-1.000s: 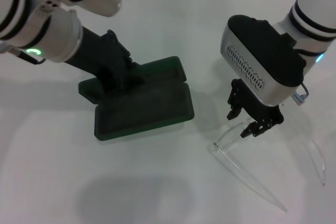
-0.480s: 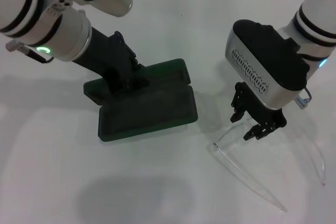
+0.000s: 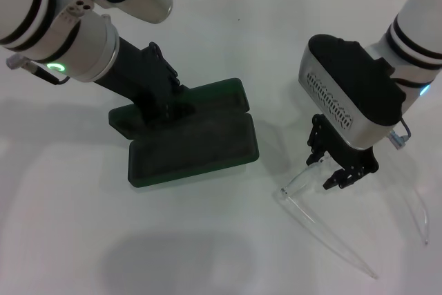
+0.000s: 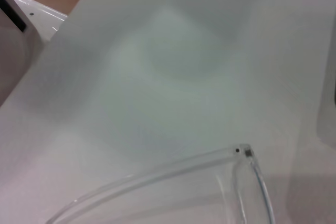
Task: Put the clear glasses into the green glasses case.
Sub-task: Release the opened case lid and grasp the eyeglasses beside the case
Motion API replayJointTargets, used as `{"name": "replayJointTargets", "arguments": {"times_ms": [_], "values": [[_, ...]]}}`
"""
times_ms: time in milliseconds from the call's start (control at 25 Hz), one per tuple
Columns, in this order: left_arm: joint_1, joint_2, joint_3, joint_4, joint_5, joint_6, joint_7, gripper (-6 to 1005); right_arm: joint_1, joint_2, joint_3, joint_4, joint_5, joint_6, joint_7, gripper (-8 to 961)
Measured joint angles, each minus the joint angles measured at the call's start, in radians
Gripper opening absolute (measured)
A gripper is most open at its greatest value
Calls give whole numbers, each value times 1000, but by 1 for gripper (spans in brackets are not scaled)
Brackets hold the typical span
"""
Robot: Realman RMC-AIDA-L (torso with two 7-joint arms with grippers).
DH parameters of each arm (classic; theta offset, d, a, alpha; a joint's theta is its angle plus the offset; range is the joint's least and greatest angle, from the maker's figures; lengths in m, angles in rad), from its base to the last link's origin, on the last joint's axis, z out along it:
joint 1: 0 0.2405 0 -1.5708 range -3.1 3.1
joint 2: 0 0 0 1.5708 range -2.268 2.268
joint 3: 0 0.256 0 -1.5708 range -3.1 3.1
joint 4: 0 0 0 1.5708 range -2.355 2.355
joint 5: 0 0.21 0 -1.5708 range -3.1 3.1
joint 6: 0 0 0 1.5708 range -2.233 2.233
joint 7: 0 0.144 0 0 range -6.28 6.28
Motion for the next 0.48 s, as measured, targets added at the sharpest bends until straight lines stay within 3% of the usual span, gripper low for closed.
{"name": "replayJointTargets", "arguments": {"times_ms": [480], "values": [[1, 0, 5, -3, 0, 1, 0, 209, -1, 0, -6, 21, 3, 29, -2, 304]]}}
